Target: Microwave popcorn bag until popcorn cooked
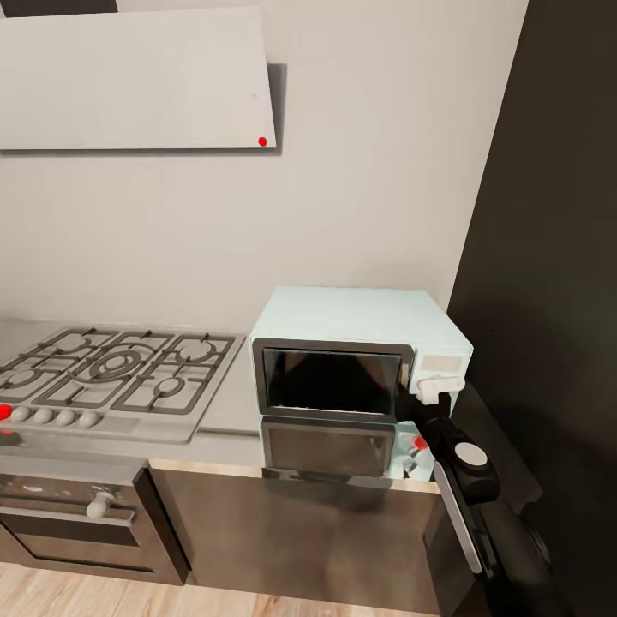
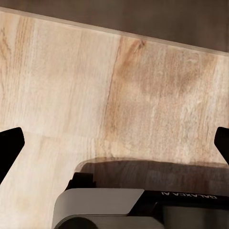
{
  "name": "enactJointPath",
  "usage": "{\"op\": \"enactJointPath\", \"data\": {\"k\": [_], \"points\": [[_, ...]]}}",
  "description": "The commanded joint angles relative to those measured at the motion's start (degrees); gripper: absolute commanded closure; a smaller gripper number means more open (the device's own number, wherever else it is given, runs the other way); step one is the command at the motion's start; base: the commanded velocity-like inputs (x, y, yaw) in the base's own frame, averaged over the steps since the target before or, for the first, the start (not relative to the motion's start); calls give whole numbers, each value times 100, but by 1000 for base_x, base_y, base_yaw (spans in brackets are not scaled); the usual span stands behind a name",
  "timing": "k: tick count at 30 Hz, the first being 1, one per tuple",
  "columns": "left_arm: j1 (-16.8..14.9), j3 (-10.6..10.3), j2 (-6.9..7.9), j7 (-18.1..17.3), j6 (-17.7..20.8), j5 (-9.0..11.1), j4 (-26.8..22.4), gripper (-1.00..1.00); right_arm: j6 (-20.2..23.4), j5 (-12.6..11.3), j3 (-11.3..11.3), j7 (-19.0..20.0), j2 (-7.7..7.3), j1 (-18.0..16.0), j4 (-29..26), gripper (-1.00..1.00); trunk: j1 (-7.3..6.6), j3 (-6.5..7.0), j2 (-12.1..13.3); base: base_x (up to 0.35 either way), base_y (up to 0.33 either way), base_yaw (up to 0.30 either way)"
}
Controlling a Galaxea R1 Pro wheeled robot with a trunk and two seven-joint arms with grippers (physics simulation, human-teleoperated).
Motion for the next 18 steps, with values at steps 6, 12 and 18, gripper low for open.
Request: {"op": "enactJointPath", "data": {"k": [6,12,18], "points": [[-5,31,-5,-7,-18,8,6,-100,23,-25,13,-26,-4,-194,223,100,2,-6,-2,0,0,0],[-5,31,-5,-7,-18,8,6,-100,25,-31,13,-26,-4,-194,223,100,2,-6,-2,-146,0,0],[-5,31,-5,-7,-18,10,6,-100,23,-47,8,-26,-7,-194,223,100,2,-6,-2,-32,0,0]]}}
